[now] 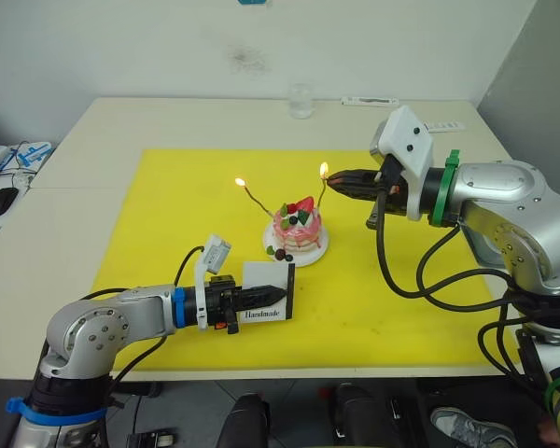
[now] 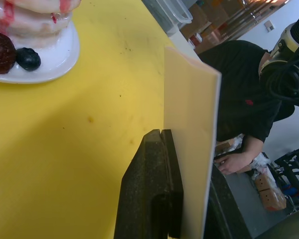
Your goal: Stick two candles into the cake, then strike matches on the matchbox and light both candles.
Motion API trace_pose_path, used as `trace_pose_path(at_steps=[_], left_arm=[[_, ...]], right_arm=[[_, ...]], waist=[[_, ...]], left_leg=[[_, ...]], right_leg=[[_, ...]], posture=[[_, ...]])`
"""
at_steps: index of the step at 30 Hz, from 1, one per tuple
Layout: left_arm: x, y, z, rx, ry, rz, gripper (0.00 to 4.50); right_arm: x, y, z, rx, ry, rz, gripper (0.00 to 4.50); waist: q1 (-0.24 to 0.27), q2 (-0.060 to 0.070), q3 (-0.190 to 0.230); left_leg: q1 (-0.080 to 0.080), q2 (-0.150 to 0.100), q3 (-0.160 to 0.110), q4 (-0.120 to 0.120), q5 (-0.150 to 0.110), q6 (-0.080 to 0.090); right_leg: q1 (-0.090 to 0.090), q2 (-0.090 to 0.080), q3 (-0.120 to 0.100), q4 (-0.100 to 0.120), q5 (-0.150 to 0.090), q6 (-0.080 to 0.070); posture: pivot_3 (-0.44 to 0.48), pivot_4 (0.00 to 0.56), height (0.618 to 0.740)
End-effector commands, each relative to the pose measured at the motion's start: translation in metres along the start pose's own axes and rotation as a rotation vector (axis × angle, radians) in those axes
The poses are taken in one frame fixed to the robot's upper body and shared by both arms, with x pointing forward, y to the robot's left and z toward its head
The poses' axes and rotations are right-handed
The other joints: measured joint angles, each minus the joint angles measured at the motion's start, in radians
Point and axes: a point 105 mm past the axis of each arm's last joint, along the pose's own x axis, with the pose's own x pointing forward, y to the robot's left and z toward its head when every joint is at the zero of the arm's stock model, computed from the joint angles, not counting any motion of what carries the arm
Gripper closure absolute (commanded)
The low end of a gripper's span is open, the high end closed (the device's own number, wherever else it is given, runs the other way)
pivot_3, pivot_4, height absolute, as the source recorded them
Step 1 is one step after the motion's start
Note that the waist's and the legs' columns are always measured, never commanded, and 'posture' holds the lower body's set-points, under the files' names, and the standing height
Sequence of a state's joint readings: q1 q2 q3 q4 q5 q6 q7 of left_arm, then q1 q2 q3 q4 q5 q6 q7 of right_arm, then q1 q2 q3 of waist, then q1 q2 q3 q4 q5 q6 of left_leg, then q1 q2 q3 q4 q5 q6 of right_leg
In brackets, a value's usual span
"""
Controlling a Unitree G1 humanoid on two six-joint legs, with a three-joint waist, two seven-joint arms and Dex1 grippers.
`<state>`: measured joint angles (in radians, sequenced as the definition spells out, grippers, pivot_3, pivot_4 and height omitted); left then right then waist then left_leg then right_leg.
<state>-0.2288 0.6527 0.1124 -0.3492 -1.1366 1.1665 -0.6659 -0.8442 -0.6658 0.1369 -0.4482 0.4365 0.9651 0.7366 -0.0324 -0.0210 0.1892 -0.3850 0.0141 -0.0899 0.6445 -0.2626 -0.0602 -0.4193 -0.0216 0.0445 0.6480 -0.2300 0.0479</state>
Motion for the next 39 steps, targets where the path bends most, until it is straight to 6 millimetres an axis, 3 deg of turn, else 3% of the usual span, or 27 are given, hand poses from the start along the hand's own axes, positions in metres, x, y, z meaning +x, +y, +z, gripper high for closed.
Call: trace_pose_path(at_steps=[1,39], left_arm=[[0.0019,-0.0078,0.0048,0.033,-0.010,-0.030,4.50],[0.0024,-0.0082,0.0035,0.033,-0.009,-0.034,4.50]], right_arm=[[-0.0048,-0.0040,0.0093,-0.034,-0.038,-0.029,4.47],[-0.0032,-0.0036,0.0070,-0.005,-0.034,-0.012,4.47]], waist=[[0.000,0.000,0.000],[0.000,0.000,0.000]], left_leg=[[0.000,0.000,0.000,0.000,0.000,0.000],[0.000,0.000,0.000,0.000,0.000,0.000]], right_leg=[[0.000,0.000,0.000,0.000,0.000,0.000],[0.000,0.000,0.000,0.000,0.000,0.000]], posture=[[0.000,0.150,0.740],[0.000,0.150,0.740]])
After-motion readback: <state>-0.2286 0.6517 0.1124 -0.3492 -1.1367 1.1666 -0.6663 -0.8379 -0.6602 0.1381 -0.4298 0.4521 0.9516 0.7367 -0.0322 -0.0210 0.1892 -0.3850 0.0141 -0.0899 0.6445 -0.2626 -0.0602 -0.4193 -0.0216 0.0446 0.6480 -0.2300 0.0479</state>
